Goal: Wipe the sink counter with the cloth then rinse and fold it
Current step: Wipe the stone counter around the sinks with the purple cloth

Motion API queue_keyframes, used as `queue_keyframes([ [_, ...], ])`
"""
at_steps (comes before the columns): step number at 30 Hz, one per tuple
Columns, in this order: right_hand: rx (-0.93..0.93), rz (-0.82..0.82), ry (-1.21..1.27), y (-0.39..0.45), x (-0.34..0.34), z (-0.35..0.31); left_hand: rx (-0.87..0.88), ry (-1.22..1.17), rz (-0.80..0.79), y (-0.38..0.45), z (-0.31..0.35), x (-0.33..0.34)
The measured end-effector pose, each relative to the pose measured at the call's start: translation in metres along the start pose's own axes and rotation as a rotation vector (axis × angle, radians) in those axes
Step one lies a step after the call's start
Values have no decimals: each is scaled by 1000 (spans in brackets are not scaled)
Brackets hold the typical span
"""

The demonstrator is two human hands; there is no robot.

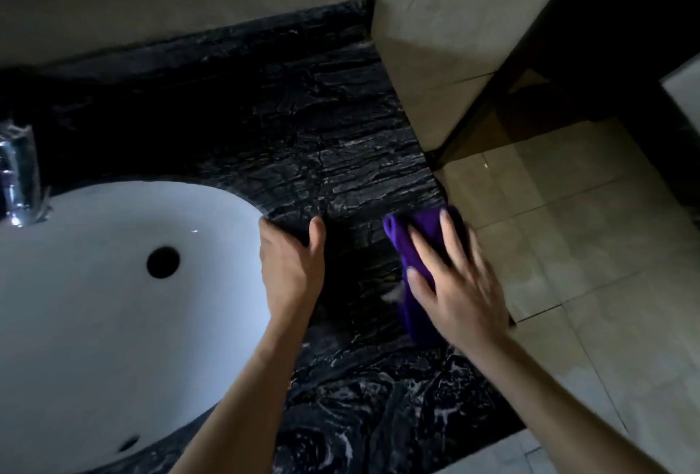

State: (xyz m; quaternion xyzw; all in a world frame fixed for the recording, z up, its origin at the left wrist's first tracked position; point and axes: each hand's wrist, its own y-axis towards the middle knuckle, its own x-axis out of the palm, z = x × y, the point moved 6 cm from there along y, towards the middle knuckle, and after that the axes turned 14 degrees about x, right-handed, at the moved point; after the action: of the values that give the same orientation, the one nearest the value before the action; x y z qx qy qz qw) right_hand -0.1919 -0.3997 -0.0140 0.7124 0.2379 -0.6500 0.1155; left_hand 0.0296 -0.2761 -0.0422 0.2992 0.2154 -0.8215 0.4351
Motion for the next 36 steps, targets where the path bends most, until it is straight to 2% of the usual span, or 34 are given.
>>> queue_keyframes([
  [3, 4, 25, -16, 50, 0, -33, 20, -31, 2, 0, 0, 2],
  [6, -57, 66, -65, 40, -2, -43, 1, -32, -19, 1, -1, 3],
  [10, -245, -13, -22, -75, 9, -50, 24, -152, -77, -12, 1, -7],
  [13, -316, -112, 13, -166, 25, -65, 79, -64, -139, -43, -1, -22],
  [15, -367, -157, 17, -179, 28, -75, 104, -16, -150, -65, 1, -34],
  [20, -466, -103, -3, -87, 17, -87, 210, 119, -228, -103, -10, -51],
  [23, -349, -27, -32, -13, 13, -96, 309, 335, -290, -130, -31, -68],
  [26, -262, 15, -59, 5, 10, -96, 316, 492, -285, -140, -42, -75],
  [29, -223, 58, -15, -55, 10, -82, 328, 505, -271, -137, -40, -75],
  [33, -385, -3, -59, -180, 24, -45, 441, 521, -276, -142, -43, -79],
  [35, -417, -44, -98, -190, 25, -23, 461, 548, -269, -148, -51, -85],
  [36, -372, -46, -106, -181, 24, -12, 466, 571, -260, -152, -55, -88],
])
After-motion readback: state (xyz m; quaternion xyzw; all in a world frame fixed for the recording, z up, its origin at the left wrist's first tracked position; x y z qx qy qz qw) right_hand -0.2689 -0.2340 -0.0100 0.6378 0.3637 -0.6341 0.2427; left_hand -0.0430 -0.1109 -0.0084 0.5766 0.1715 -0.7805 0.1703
